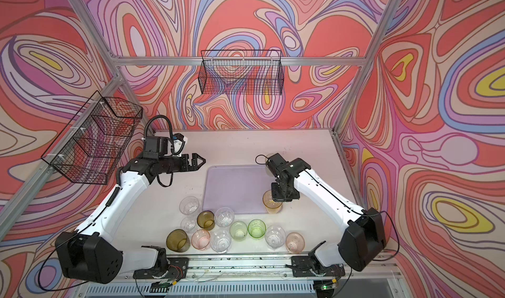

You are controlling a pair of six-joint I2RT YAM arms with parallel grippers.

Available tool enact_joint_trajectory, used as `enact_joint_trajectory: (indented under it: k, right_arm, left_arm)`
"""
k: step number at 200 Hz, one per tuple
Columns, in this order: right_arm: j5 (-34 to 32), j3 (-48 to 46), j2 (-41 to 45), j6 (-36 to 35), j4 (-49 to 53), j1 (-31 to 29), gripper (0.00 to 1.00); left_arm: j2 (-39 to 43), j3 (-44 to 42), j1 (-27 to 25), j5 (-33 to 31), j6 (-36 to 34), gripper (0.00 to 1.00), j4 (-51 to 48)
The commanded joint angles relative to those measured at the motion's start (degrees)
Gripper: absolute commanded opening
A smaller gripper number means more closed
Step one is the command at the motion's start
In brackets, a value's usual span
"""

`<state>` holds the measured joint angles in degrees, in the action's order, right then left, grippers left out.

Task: Place the glasses into the tray
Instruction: 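Carry the yellow cup with the right gripper beside the frosted cup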

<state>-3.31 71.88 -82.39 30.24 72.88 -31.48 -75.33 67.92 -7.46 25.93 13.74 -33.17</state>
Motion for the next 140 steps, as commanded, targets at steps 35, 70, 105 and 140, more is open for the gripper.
enact_joint_trajectory:
  k: [35, 70, 105, 140]
  right_arm:
    - [-2.0, 5.2, -4.0, -1.6, 0.9, 2.0, 0.0]
    - [-0.7, 5.8, -5.8, -3.0, -1.2, 4.9, 0.0]
    - [1.6, 6.8, -7.4, -4.3, -3.8, 7.7, 0.0]
    - [2.4, 7.8, -9.4, -5.4, -5.4, 9.0, 0.0]
  left_arm:
    - [0.3, -0.6, 0.3, 0.6, 0.1, 1.0, 0.5]
    - [0.4, -0.6, 0.3, 0.5, 0.0, 1.0, 0.5]
    - [0.2, -0.5, 0.3, 0.6, 0.1, 1.0, 0.5]
    - [0.3, -0.6, 0.3, 0.5, 0.0, 1.0, 0.4]
